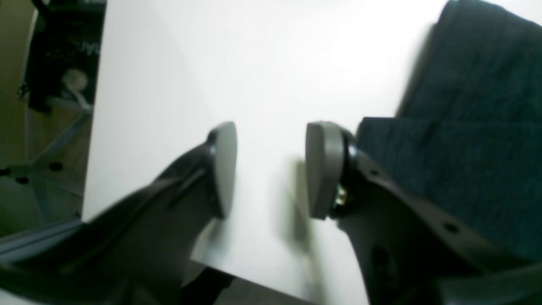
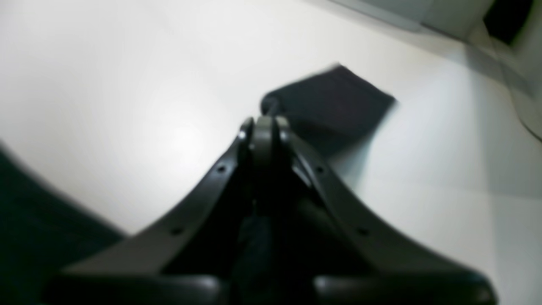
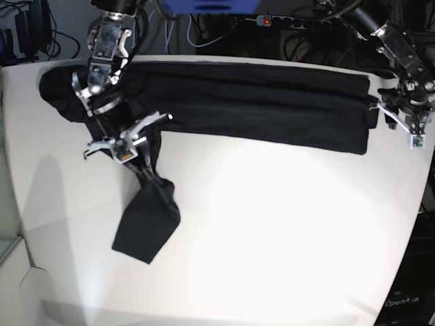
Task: Fold the T-shirt properly
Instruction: 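Grasp the sleeve with the right gripper and fold it onto the shirt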
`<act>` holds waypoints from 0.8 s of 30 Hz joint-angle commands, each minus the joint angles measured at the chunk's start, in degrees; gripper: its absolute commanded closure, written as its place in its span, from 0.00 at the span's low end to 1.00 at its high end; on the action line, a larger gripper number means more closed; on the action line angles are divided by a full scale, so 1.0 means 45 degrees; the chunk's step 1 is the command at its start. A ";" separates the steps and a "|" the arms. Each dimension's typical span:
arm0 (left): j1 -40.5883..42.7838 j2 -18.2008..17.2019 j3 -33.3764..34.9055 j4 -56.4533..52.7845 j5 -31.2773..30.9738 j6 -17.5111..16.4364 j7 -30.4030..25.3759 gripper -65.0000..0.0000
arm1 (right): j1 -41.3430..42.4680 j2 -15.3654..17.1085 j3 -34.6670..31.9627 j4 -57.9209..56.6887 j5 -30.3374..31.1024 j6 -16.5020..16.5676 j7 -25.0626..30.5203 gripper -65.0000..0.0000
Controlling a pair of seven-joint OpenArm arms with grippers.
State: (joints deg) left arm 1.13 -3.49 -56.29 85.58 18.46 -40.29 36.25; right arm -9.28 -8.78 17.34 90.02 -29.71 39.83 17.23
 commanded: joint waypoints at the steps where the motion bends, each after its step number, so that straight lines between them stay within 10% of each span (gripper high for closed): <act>1: -0.0143 -0.0231 -0.0023 0.0176 -0.0126 0.0065 -0.0192 0.60 | -0.0195 -0.0050 -0.0426 0.0421 0.0225 0.0037 0.0341 1.00; 24: -0.0045 -0.0192 0.0231 0.0215 -0.0165 0.0065 -0.0153 0.60 | -0.3086 -0.0050 -0.7810 0.3801 0.0186 0.0037 -0.3820 1.00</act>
State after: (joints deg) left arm 1.41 -3.51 -55.24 85.52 18.41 -40.27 36.62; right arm -22.87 -8.60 -17.50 106.24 -29.93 40.21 -1.45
